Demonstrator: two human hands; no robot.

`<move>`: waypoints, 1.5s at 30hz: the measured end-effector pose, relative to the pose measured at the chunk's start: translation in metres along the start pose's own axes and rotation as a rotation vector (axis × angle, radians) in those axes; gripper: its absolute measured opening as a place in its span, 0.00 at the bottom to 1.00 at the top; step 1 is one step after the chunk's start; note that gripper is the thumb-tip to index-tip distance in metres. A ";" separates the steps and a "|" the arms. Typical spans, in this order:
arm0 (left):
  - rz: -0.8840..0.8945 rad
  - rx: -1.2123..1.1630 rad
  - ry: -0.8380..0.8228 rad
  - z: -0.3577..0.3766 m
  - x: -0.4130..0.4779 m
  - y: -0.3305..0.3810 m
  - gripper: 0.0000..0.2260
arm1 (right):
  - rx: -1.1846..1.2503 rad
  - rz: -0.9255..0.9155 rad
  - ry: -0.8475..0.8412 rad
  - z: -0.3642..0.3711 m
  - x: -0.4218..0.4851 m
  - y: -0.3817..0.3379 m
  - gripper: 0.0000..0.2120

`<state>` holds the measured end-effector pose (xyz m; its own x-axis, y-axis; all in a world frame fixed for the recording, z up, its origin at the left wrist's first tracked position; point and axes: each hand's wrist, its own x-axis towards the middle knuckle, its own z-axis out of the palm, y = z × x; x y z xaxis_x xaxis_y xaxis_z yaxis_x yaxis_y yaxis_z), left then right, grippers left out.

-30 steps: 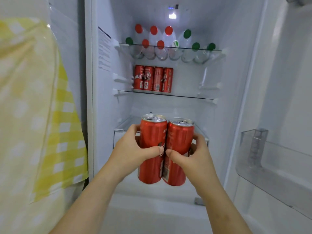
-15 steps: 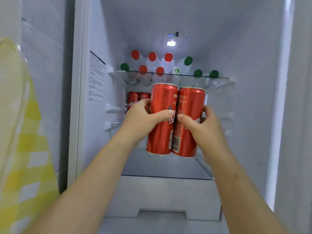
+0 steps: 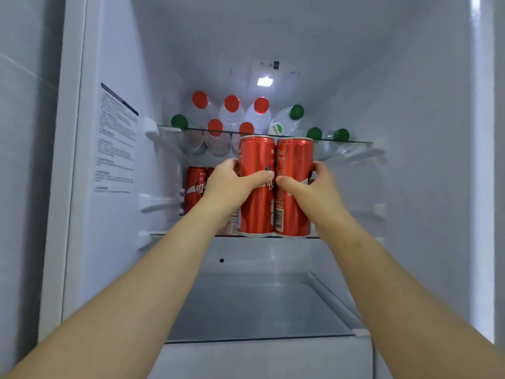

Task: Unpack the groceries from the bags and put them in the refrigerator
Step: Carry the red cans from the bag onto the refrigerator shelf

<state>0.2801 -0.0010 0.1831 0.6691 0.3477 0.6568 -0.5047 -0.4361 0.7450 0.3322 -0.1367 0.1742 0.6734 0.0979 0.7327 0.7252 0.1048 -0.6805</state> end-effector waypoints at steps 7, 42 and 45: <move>-0.055 0.000 0.056 0.015 0.031 -0.018 0.20 | -0.097 0.014 -0.041 0.000 0.028 0.025 0.17; -0.090 0.370 -0.104 0.043 0.076 -0.052 0.26 | -0.250 0.278 -0.118 -0.007 0.089 0.092 0.27; -0.124 0.418 -0.153 0.050 0.091 -0.055 0.24 | -0.304 0.309 -0.106 -0.005 0.099 0.098 0.29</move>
<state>0.3960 0.0133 0.1964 0.7993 0.3055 0.5175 -0.1733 -0.7073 0.6853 0.4706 -0.1220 0.1801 0.8581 0.1819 0.4802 0.5123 -0.2393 -0.8248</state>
